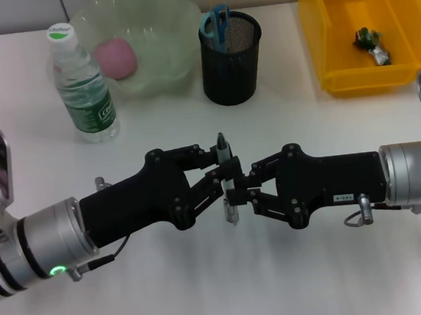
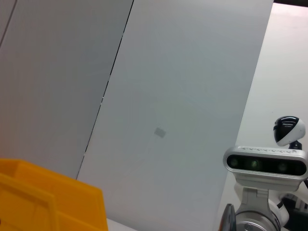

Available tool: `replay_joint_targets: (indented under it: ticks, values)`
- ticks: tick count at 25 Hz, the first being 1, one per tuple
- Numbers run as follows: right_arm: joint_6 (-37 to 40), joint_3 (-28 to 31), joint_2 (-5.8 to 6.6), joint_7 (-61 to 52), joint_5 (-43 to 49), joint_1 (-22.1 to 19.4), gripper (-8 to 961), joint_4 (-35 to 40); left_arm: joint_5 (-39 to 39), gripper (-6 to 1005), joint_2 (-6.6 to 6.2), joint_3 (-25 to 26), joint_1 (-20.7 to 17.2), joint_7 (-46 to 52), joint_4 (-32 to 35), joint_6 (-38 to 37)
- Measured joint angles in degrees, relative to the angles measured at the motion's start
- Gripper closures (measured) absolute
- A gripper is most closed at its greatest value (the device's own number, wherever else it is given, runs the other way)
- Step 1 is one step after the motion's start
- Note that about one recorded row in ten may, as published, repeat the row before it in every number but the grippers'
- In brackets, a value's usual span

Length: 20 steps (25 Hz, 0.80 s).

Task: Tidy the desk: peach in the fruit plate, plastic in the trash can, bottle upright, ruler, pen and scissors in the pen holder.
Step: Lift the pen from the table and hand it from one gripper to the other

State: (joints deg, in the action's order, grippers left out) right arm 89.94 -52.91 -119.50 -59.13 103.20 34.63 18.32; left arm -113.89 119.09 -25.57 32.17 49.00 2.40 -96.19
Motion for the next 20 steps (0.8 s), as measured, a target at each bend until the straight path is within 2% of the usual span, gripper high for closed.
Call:
replay_joint_targets:
  ticks: [6, 20]
  values:
    - [-0.04, 0.0, 0.13, -0.01, 0.04, 0.0, 731, 0.12, 0.03, 808, 0.0, 0.0, 0.57, 1.29, -0.38, 1.13]
    - [0.31, 0.44, 0.33, -1.99, -0.3, -0.19, 715, 0.67, 0.03, 840, -0.11, 0.34, 0.63, 2.52, -0.34, 1.02]
